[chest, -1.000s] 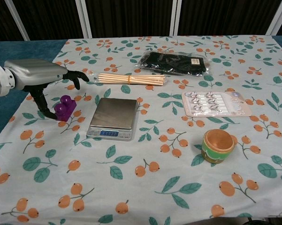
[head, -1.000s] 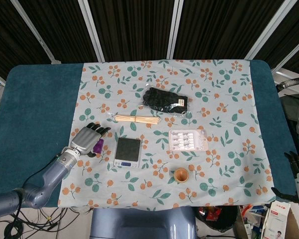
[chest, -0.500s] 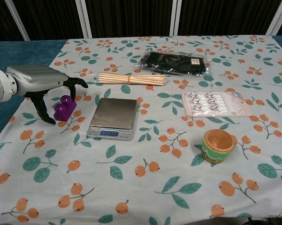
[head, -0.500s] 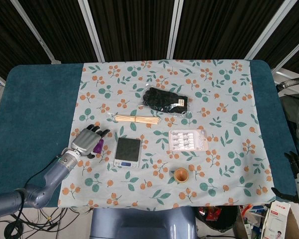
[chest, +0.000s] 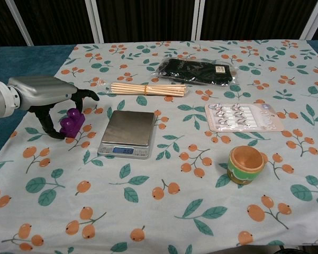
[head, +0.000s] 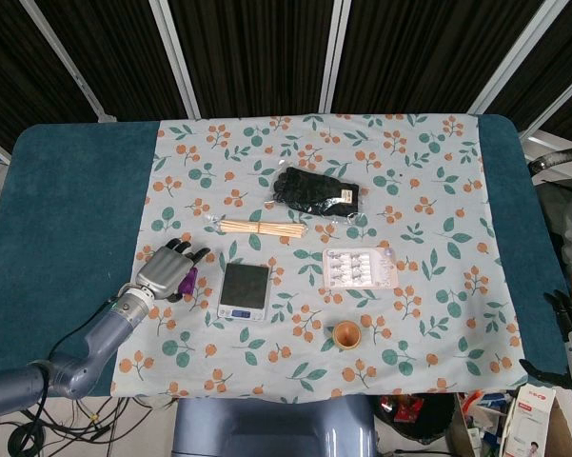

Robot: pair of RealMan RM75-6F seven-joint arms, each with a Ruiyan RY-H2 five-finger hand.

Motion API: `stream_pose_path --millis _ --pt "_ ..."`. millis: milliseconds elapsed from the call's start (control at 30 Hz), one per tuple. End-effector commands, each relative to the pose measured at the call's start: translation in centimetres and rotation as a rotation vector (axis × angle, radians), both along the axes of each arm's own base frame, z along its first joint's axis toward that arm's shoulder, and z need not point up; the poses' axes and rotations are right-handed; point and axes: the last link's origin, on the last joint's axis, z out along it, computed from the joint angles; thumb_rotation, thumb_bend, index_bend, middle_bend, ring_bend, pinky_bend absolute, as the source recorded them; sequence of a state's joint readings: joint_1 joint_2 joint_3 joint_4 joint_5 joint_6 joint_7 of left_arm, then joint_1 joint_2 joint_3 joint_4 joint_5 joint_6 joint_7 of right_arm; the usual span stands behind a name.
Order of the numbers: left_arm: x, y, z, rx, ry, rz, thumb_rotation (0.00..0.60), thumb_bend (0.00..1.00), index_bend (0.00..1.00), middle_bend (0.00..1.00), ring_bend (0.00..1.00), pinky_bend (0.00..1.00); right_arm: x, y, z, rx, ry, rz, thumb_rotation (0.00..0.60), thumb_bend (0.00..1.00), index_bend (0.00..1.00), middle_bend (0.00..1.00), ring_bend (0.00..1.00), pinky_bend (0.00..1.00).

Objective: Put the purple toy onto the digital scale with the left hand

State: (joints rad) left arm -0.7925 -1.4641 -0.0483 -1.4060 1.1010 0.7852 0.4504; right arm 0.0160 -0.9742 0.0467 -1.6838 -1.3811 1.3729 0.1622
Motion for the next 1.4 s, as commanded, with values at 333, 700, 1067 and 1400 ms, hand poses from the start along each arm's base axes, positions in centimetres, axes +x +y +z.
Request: stream_pose_path --millis 333,700,1067,1400 --pt "0.6 -0.2 0.8 0.018 -0.054 -0.005 0.600 0.32 0.12 0.43 0.11 0.15 0.0 0.0 0.0 0.007 -0.004 -0.005 0.600 0.08 0.00 0.00 0.13 0.18" --pt "4.8 -1.6 1.2 -0.011 -0.350 -0.020 0.600 0.32 0.14 0.45 0.11 0.18 0.1 0.0 0.0 0.008 -0.003 -0.005 0.600 0.08 0.00 0.00 0.13 0.18" --pt "7.7 -1.0 -1.2 -0.061 -0.371 -0.026 0.600 0.31 0.15 0.44 0.11 0.18 0.0 0.1 0.1 0.004 -0.002 -0.006 0.600 0.08 0.00 0.00 0.13 0.18" --pt "9.0 -0.6 -3.7 -0.046 -0.278 -0.051 0.600 0.29 0.15 0.41 0.11 0.17 -0.1 0.1 0.3 0.002 -0.006 -0.005 0.600 0.08 0.00 0.00 0.13 0.18"
